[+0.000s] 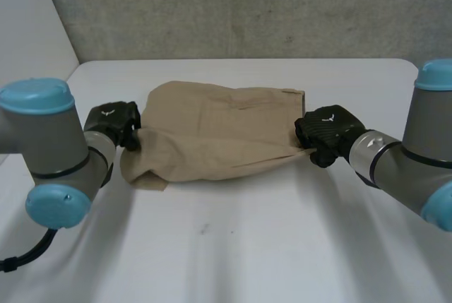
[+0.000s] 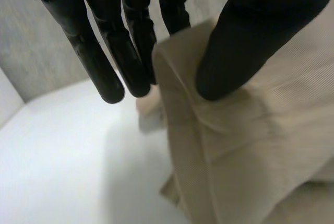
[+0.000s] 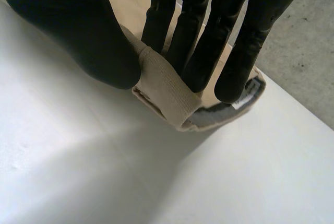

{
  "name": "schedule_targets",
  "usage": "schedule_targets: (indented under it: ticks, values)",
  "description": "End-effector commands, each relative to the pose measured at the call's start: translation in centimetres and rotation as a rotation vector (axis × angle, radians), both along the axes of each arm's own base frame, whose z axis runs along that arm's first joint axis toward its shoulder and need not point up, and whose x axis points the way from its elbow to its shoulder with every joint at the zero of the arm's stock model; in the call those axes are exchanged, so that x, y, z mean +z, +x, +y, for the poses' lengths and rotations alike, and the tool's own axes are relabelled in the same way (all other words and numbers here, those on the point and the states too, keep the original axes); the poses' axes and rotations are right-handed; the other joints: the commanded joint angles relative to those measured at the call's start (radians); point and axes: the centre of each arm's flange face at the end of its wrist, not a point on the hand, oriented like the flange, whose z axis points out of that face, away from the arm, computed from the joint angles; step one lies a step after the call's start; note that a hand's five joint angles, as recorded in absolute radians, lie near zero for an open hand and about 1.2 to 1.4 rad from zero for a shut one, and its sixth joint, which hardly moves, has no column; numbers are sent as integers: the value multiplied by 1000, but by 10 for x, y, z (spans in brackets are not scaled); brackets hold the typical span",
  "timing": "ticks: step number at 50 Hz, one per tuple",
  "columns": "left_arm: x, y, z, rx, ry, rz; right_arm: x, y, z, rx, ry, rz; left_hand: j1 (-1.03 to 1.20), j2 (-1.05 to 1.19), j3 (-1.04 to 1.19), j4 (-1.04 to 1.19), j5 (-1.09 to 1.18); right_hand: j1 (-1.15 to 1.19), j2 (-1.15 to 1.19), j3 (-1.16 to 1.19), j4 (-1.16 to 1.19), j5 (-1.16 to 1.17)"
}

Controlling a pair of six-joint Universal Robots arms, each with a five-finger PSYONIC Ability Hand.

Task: Fold the shorts.

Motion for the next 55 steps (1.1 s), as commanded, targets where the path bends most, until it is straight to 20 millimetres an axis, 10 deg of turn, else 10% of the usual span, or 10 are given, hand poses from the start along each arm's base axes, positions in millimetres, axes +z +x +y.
schedule_targets:
  ticks: [1,8,17,27,55]
  values:
    - [-20,-1,-1,-10,95,-33,0,2,6,-9,55,-39,-536,-597,-593,-596,-564,485,225,218,207,240]
    - [-15,-8,8,-20,84,-37,-23,13,-4,-69,143,-87,-569,-630,-626,-629,-597,485,225,218,207,240]
    - [43,16,64,-11,-6,-5,-25,14,-12,-126,173,-142,-481,-542,-538,-541,-510,485,225,218,207,240]
    - [27,29,118,-63,63,-18,-22,15,-12,-124,173,-152,-337,-398,-394,-397,-365,485,225,218,207,240]
    - [-33,7,54,-57,58,-35,-25,11,6,-102,188,-136,-208,-269,-265,-268,-236,485,225,218,207,240]
